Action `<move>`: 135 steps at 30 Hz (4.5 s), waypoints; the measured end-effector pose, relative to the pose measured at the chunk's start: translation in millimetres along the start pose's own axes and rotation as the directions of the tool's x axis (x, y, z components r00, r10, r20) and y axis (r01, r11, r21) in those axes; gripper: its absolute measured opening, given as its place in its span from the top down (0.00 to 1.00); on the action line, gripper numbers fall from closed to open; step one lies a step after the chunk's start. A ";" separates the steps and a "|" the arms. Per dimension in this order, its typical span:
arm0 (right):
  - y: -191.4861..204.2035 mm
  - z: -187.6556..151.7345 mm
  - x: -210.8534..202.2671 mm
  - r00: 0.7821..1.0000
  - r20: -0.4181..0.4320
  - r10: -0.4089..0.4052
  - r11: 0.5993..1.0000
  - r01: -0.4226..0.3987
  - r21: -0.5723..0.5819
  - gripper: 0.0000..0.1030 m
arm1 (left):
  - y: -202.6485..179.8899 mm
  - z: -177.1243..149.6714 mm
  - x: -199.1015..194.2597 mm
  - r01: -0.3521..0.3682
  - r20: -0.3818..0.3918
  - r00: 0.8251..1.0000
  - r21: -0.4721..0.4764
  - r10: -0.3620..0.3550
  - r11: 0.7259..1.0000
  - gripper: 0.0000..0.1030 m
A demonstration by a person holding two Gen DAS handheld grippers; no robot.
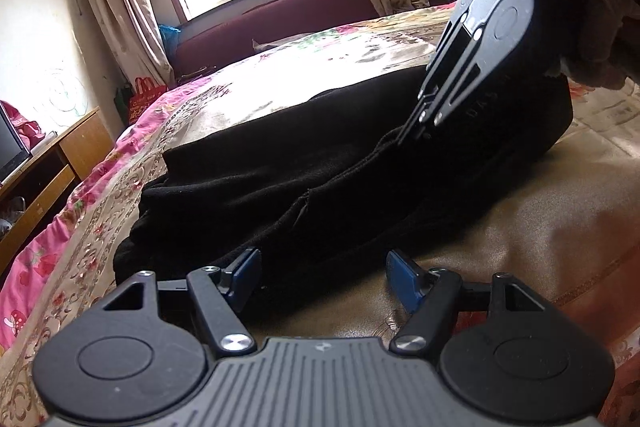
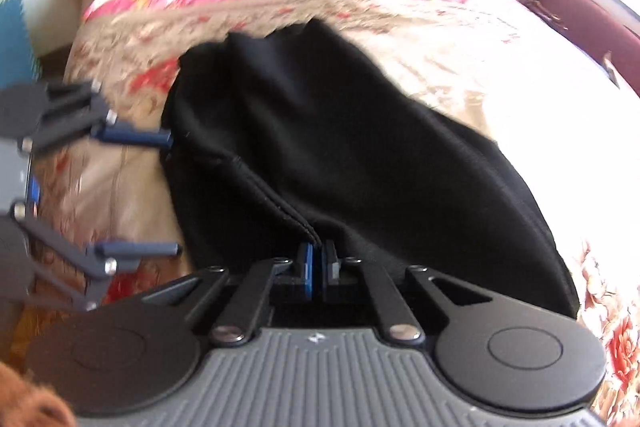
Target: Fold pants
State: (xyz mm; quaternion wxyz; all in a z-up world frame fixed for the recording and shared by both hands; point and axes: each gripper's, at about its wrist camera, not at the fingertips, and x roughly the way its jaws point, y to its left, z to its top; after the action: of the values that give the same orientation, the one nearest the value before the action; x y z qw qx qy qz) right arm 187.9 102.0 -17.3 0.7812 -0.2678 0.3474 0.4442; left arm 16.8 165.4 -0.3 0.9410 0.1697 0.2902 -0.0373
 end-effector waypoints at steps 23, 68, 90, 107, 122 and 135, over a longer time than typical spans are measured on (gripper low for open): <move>62.0 -10.2 26.9 0.998 -0.049 0.030 0.939 -0.045 -0.341 0.78 | -0.4 1.1 4.9 0.017 0.012 1.000 0.003 -0.017 1.000 0.19; -28.6 -1.0 -11.7 0.950 -0.019 0.311 0.914 -0.294 0.280 0.80 | 18.3 -7.3 30.6 0.019 0.000 1.000 0.056 -0.019 0.998 0.23; -162.8 -180.4 -40.4 0.928 0.363 0.087 0.346 -0.370 0.862 0.44 | 18.0 37.0 46.5 -0.096 0.082 0.993 0.078 0.089 0.992 0.22; -158.5 -187.1 -28.1 0.849 0.525 0.062 0.193 -0.527 0.828 0.86 | -7.3 40.3 70.8 0.032 -0.056 0.998 0.114 -0.026 0.993 0.20; -146.9 -255.9 -186.5 0.970 0.205 -0.130 0.208 -0.175 0.962 0.84 | -115.4 77.1 60.9 0.198 0.058 0.975 0.200 -0.214 0.959 0.18; -111.1 -43.2 -148.8 0.990 0.011 -0.137 0.529 0.064 0.847 0.75 | -57.9 47.1 67.2 0.155 0.104 0.984 -0.076 -0.147 0.985 0.16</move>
State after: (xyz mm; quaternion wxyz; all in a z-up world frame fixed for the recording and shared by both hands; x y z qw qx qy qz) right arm 218.4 -56.3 84.6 0.8502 0.1397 0.4724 0.1858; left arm 87.9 96.8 -18.7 0.9549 0.1057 0.2571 -0.1048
